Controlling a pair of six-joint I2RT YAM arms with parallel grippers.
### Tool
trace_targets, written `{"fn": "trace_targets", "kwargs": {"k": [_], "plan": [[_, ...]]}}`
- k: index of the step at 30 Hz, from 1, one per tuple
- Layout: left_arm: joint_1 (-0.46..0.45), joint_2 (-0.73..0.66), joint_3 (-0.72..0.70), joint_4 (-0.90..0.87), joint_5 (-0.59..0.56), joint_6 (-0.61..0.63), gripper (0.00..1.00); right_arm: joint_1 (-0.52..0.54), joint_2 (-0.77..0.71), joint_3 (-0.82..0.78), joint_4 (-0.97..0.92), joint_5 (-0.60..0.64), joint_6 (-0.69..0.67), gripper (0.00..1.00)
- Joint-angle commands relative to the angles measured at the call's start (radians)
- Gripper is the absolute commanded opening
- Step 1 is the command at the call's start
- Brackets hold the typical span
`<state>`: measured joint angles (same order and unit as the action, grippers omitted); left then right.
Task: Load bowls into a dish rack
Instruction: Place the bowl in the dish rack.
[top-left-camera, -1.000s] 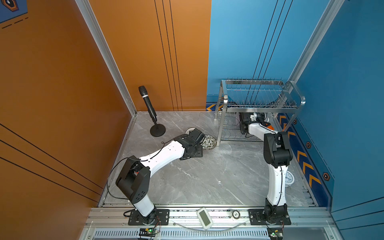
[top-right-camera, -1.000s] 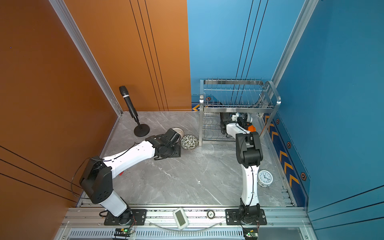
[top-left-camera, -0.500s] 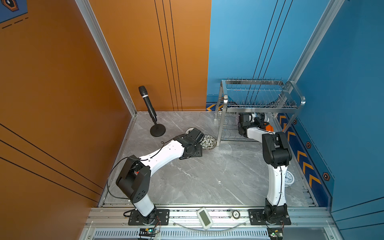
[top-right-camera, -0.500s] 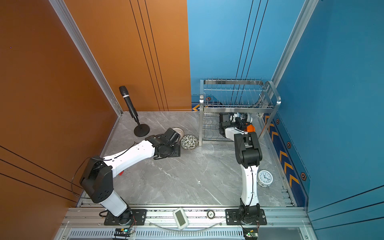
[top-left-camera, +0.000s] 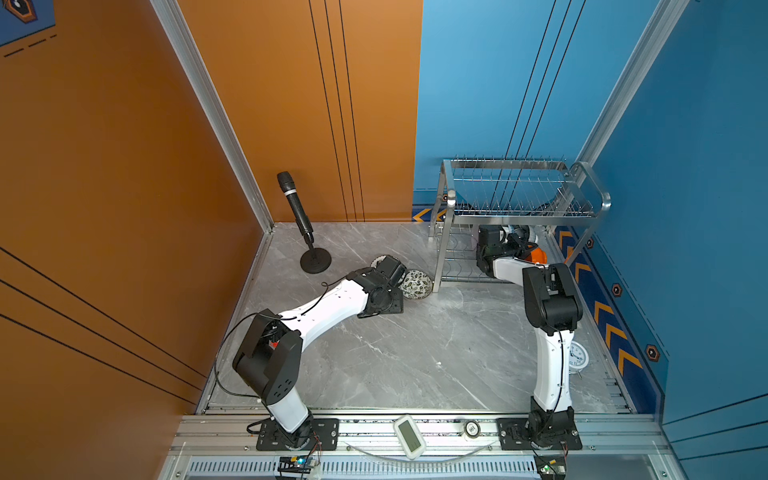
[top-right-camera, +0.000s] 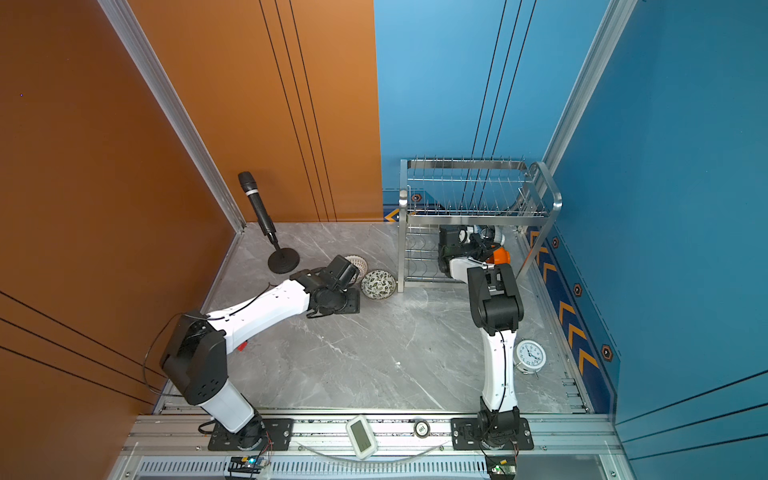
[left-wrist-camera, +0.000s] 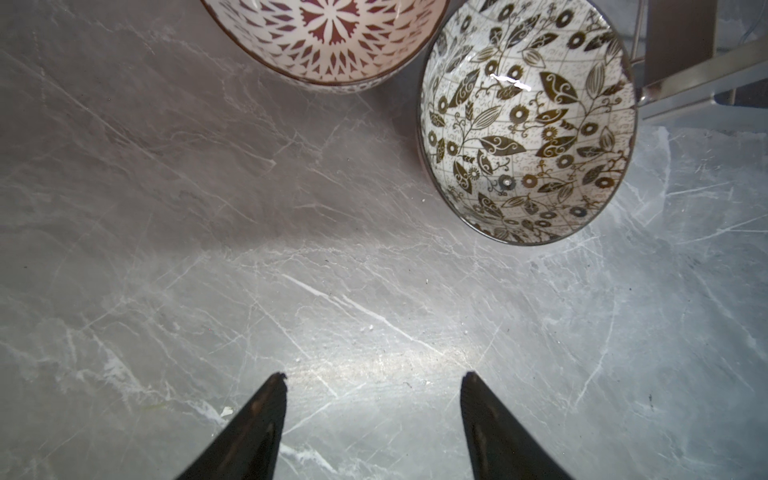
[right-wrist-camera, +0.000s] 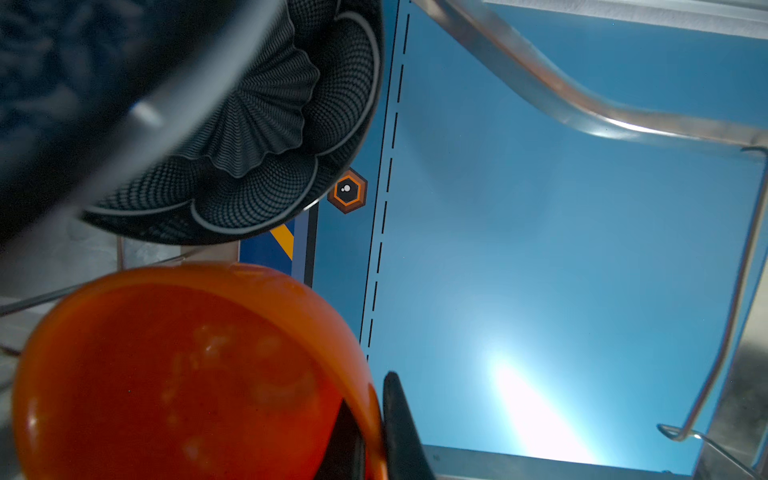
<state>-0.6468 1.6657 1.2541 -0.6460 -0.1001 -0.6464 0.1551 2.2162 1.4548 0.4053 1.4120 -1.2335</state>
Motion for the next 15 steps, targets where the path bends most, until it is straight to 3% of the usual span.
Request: {"fn": "trace_targets", "kwargs": {"k": [1, 15], "plan": [[0.008, 0.01, 0.015, -0.009, 0.02, 0.019, 0.68, 0.0, -0.005, -0.027, 0.101, 0.021, -0.072, 0.0], [0.016, 0.004, -0.005, 0.009, 0.034, 0.024, 0.68, 0.014, -0.016, -0.069, 0.262, 0.004, -0.217, 0.0]]}}
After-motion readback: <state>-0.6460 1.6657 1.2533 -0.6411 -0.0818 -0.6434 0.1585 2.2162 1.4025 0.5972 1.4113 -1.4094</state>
